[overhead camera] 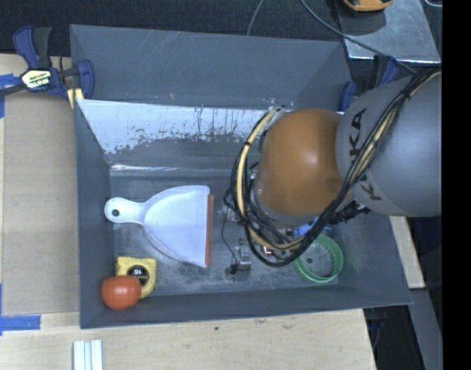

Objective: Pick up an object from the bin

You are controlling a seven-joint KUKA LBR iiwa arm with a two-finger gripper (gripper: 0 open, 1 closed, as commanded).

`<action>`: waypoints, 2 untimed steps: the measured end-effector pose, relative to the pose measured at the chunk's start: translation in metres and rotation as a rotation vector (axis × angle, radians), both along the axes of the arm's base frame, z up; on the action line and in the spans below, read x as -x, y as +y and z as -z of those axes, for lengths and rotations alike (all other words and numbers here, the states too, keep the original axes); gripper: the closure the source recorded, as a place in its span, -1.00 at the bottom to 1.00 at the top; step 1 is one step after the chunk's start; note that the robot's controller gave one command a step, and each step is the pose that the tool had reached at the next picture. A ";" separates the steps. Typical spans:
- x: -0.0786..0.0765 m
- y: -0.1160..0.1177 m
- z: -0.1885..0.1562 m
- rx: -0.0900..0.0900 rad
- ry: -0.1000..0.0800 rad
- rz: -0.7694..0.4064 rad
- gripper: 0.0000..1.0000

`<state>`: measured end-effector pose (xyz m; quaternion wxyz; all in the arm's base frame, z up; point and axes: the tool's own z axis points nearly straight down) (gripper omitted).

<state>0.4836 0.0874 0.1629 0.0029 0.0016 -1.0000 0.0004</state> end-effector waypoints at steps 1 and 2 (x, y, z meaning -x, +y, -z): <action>-0.022 0.046 0.080 -0.001 0.005 -0.066 -1.00; -0.041 0.078 0.065 -0.004 -0.001 -0.221 -1.00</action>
Offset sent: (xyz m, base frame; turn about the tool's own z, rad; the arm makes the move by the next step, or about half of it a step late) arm 0.0231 0.0438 -0.0757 -0.0596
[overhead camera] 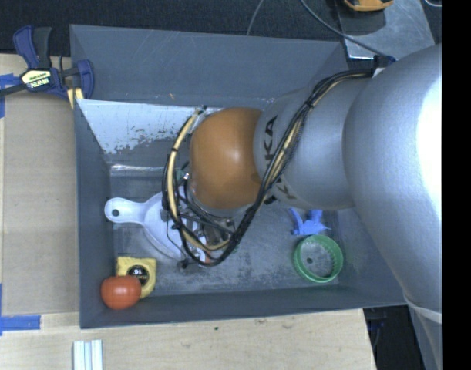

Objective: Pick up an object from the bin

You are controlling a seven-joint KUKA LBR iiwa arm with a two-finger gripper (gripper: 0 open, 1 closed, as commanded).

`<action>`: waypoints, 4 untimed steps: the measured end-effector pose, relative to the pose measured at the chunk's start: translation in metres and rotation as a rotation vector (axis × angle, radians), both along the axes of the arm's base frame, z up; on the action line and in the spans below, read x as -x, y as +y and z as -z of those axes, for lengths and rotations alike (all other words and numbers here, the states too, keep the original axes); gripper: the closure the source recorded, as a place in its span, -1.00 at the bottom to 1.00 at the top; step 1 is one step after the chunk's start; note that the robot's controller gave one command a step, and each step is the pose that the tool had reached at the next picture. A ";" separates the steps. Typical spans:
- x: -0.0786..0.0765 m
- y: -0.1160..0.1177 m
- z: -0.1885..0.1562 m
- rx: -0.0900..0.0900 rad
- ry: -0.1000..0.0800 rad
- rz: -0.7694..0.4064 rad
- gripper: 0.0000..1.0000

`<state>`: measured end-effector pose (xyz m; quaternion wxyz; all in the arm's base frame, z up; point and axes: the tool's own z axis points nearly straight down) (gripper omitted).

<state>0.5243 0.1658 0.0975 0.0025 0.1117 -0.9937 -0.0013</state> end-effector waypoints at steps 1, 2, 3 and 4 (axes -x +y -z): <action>0.000 -0.001 0.000 0.001 0.001 0.003 1.00; -0.012 0.050 -0.005 0.011 0.002 -0.384 1.00; -0.066 0.063 -0.022 0.011 0.007 -0.667 1.00; -0.084 0.050 -0.098 0.006 0.003 -1.374 1.00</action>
Offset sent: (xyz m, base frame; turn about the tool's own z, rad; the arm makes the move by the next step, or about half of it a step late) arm 0.0000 0.0000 0.0000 0.0000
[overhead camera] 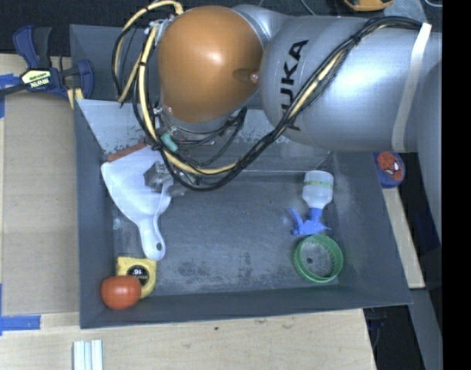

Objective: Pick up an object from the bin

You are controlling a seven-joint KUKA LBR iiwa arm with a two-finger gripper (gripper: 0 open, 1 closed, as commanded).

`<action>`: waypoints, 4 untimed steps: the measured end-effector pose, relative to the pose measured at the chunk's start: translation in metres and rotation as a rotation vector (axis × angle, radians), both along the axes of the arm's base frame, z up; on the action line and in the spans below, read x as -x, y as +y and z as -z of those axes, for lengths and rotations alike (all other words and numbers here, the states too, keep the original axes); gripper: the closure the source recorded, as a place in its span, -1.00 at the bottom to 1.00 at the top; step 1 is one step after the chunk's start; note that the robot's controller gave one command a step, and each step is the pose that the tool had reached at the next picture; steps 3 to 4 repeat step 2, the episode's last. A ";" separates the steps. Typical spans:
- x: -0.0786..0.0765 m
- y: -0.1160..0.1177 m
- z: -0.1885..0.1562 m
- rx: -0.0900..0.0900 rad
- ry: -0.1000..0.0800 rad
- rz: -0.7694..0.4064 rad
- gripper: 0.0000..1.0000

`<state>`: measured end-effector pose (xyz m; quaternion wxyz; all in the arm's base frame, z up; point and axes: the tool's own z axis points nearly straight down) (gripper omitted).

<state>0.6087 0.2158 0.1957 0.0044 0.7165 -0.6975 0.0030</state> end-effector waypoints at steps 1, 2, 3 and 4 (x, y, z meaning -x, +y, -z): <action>-0.020 0.009 -0.120 -0.006 -0.011 0.020 1.00; -0.015 0.026 -0.136 -0.011 -0.016 -0.075 1.00; -0.015 0.026 -0.136 -0.011 -0.016 -0.075 1.00; -0.015 0.026 -0.136 -0.011 -0.016 -0.075 1.00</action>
Offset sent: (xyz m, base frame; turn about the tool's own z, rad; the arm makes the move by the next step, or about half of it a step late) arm 0.0181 0.0089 0.1145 0.0160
